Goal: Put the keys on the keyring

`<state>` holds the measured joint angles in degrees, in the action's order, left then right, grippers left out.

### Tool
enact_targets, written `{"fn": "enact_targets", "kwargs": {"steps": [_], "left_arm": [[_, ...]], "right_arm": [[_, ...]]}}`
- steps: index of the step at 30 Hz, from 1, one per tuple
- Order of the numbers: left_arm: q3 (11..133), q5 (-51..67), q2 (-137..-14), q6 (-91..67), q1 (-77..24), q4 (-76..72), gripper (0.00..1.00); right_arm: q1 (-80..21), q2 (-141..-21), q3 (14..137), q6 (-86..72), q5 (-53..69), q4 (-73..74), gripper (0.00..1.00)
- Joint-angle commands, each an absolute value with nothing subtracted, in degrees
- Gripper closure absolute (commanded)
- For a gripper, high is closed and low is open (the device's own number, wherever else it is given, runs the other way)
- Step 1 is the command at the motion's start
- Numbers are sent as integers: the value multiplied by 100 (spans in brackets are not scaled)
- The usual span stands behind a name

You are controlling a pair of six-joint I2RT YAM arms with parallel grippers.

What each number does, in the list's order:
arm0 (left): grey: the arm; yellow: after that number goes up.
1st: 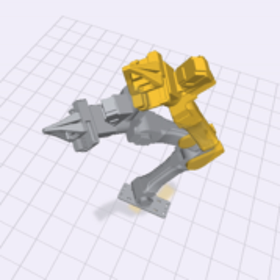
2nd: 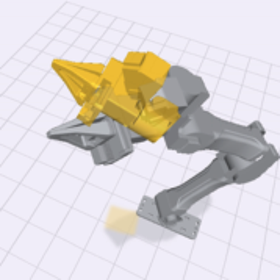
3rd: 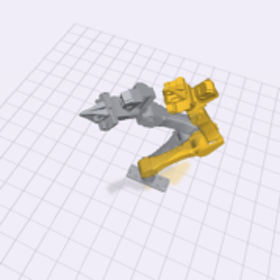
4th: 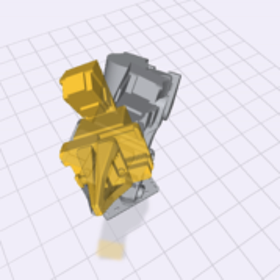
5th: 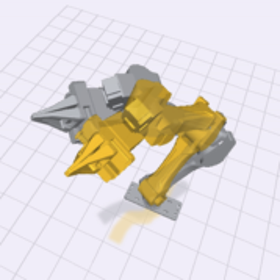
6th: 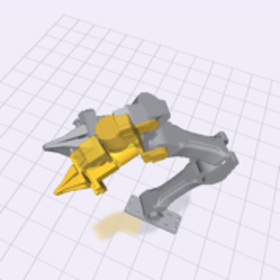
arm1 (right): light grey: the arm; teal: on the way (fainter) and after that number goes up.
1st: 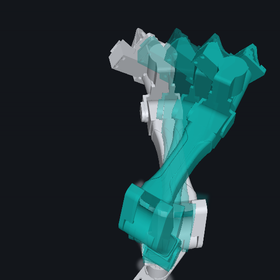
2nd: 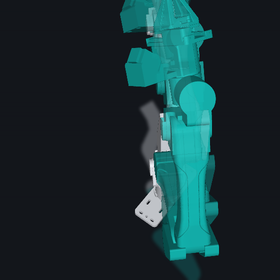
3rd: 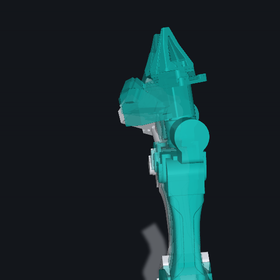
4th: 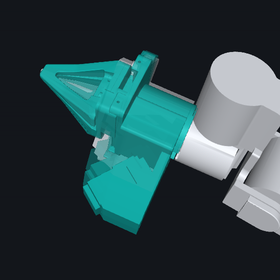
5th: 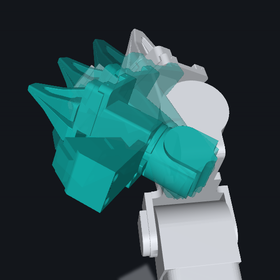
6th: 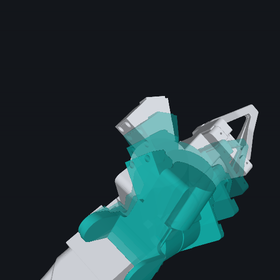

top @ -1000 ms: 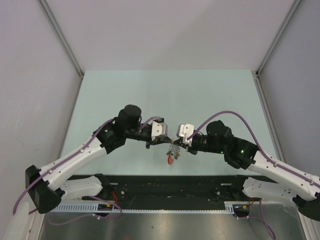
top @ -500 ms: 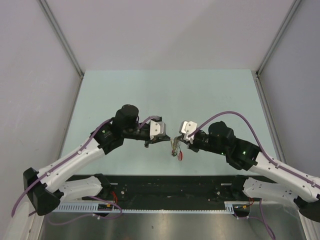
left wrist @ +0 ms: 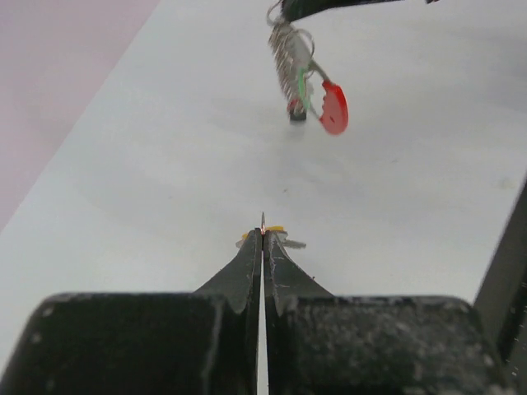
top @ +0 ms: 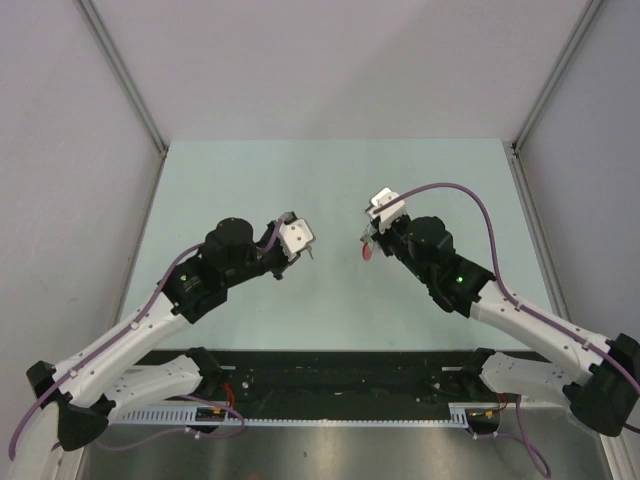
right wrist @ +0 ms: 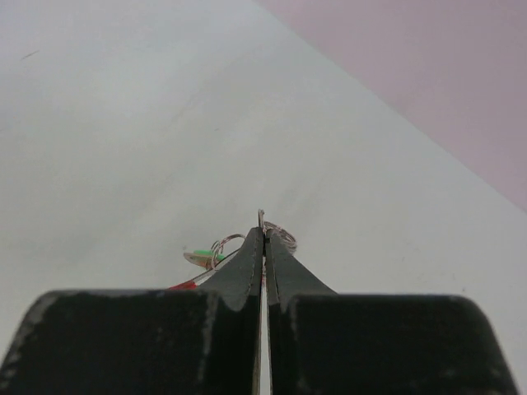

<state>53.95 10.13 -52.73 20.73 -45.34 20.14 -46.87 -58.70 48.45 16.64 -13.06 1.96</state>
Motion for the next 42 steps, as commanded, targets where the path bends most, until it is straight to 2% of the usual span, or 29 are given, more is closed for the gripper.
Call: {"fn": "enact_targets", "kwargs": {"steps": [1,4,7,19,31,34,35,38,42], "left_arm": [[5265,-359,-4966,1758,-4413,1670,100],[5203,-562,-4852,1539,-4237,1547,100],[5150,-737,-4738,1486,-4166,1468,100],[4983,-1169,-4438,1441,-4052,1257,100],[4913,-677,-4579,1415,-4017,1125,100],[4896,-502,-4632,1345,-4008,1090,100],[4887,-457,-4667,1319,-4008,1064,100],[4878,-54,-4772,1222,-4008,985,100],[4878,412,-4930,1108,-4008,905,100]], "right_arm": [[-4658,-6362,4887,2038,-2153,-1607,100],[-4684,-6879,4869,2476,-1524,-2117,100],[-4825,-7345,4834,2680,-970,-1943,100],[-5317,-8341,3930,1794,903,-1177,100],[-5467,-8824,3691,1468,1336,-1107,99],[-5458,-8702,3691,1389,1301,-1125,85],[-5423,-8536,3691,1302,1292,-1116,71],[-5239,-8001,3691,1047,1292,-1055,50],[-4801,-7044,3683,661,1529,-932,41]]}}
